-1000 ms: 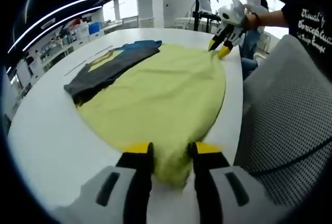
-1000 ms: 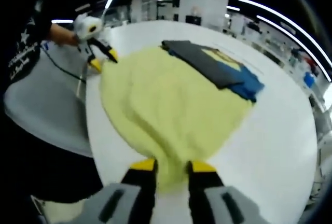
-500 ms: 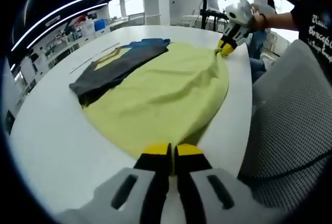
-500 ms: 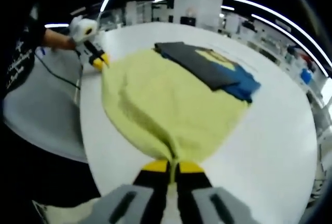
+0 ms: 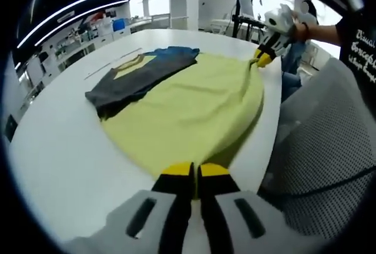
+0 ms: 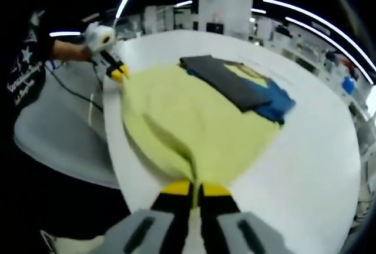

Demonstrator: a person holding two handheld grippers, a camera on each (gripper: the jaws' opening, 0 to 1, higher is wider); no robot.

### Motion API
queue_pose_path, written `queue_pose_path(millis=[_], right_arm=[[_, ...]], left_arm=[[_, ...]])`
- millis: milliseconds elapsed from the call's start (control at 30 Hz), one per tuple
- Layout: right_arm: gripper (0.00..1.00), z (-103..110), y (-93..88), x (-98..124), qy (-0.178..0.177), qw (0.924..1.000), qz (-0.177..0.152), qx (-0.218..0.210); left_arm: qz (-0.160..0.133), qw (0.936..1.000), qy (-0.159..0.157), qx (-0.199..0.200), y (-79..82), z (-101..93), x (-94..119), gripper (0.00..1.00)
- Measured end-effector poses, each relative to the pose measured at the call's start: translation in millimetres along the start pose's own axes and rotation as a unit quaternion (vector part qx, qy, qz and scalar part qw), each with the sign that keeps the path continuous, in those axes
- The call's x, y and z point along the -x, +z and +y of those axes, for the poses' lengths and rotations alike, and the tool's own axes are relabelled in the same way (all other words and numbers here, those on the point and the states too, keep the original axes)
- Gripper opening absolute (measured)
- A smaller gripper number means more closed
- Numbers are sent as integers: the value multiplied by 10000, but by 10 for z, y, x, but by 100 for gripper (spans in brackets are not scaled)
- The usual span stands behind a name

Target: Fold the garment on the visible template until the final outline fits inside the template.

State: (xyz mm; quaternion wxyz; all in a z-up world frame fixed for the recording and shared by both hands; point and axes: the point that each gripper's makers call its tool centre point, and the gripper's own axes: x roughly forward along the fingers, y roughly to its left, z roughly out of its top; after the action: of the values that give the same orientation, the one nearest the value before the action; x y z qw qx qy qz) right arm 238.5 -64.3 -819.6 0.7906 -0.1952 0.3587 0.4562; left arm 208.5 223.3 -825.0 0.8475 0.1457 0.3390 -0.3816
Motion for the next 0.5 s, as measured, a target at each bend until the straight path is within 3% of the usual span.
queue_pose_path(millis=[233, 500], right_arm=[[0, 120, 72, 176, 48, 9990, -309, -308], [0, 319, 43, 292, 168, 9983, -347, -441]], left_arm=[[-204, 9993, 140, 289, 59, -58, 154, 0], [-216, 9988, 196, 401, 87, -254, 274, 0]])
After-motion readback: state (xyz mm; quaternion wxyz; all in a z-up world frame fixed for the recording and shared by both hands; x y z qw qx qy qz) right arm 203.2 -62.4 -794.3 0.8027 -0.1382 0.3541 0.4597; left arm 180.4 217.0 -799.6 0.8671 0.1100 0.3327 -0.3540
